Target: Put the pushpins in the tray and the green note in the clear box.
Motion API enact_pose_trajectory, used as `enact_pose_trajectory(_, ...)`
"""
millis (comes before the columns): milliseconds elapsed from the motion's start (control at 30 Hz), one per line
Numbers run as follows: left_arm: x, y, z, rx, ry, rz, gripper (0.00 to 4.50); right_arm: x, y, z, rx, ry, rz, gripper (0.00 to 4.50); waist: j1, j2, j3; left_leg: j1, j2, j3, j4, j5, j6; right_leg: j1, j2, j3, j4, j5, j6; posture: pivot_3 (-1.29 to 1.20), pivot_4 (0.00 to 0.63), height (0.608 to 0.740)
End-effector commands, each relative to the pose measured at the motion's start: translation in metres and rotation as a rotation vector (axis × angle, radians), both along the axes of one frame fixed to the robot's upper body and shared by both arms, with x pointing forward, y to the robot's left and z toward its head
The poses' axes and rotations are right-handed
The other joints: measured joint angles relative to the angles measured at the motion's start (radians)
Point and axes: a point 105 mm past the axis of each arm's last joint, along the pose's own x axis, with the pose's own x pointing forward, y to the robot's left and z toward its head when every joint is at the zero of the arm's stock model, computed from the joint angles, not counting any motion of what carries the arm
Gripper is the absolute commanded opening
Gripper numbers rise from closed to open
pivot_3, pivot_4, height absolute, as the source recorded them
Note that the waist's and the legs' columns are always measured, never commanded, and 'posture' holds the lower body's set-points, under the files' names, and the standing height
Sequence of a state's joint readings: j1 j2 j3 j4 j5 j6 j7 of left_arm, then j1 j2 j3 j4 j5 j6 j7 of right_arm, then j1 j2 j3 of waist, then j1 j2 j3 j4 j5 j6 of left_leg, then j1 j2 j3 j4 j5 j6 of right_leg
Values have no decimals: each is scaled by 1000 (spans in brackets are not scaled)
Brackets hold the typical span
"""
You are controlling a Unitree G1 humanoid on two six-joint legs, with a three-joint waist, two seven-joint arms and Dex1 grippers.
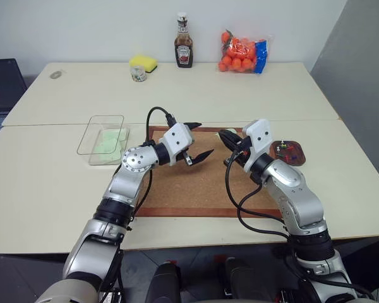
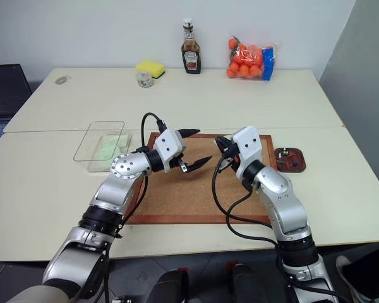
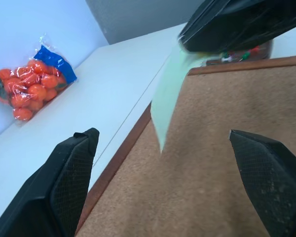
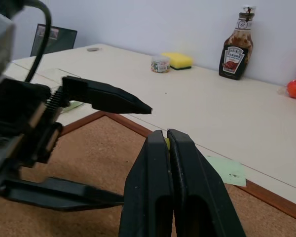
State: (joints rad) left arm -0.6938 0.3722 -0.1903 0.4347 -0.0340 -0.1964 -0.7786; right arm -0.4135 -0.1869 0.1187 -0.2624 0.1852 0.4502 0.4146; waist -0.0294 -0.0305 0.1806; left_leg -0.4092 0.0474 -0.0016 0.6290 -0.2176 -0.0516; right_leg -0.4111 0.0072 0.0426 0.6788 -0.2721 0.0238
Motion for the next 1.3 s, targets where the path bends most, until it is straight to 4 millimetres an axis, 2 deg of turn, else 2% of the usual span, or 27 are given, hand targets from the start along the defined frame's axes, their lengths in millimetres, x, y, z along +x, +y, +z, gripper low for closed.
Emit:
enact_pose_trajectory(33, 4, -10, 16, -3, -86, -41, 4465, -11, 8, 22, 64, -35, 55, 0, 0, 0, 0, 0, 0, 0, 0, 0, 0, 0, 0, 0, 0, 0, 0, 0, 150, 740)
enact_pose_trajectory(300, 5, -20, 13, 11, -127, -84, 4465, -14, 11, 24, 86, -13, 65, 0, 0, 0, 0, 0, 0, 0, 0, 0, 0, 0, 0, -1, 0, 0, 0, 0, 150, 740)
enact_pose_trajectory(400, 4, -21, 11, 25, -145, -99, 4047, -14, 11, 25, 99, -7, 62, 0, -1, 0, 0, 0, 0, 0, 0, 0, 0, 0, 0, -1, 0, 0, 0, 0, 150, 740)
enact_pose_trajectory(567, 4, -22, 10, 23, -153, -102, 2819, -13, 11, 26, 116, 2, 62, 0, 0, 0, 0, 0, 0, 0, 0, 0, 0, 0, 0, -1, 0, 0, 0, 0, 150, 740)
enact_pose_trajectory(1000, 2, -24, 5, 44, -176, -118, 116, -11, 7, 29, 168, 30, 35, 0, -1, 0, 0, 0, 0, -1, 0, 0, 0, 0, 0, -1, 1, 0, 0, 0, 150, 740)
enact_pose_trajectory(1300, -4, -23, 0, 88, -183, -163, 17, -7, 2, 36, 222, 27, -10, 0, -1, 0, 0, 0, 0, -1, 1, 0, 0, 0, 0, -1, 1, 0, 0, 0, 150, 740)
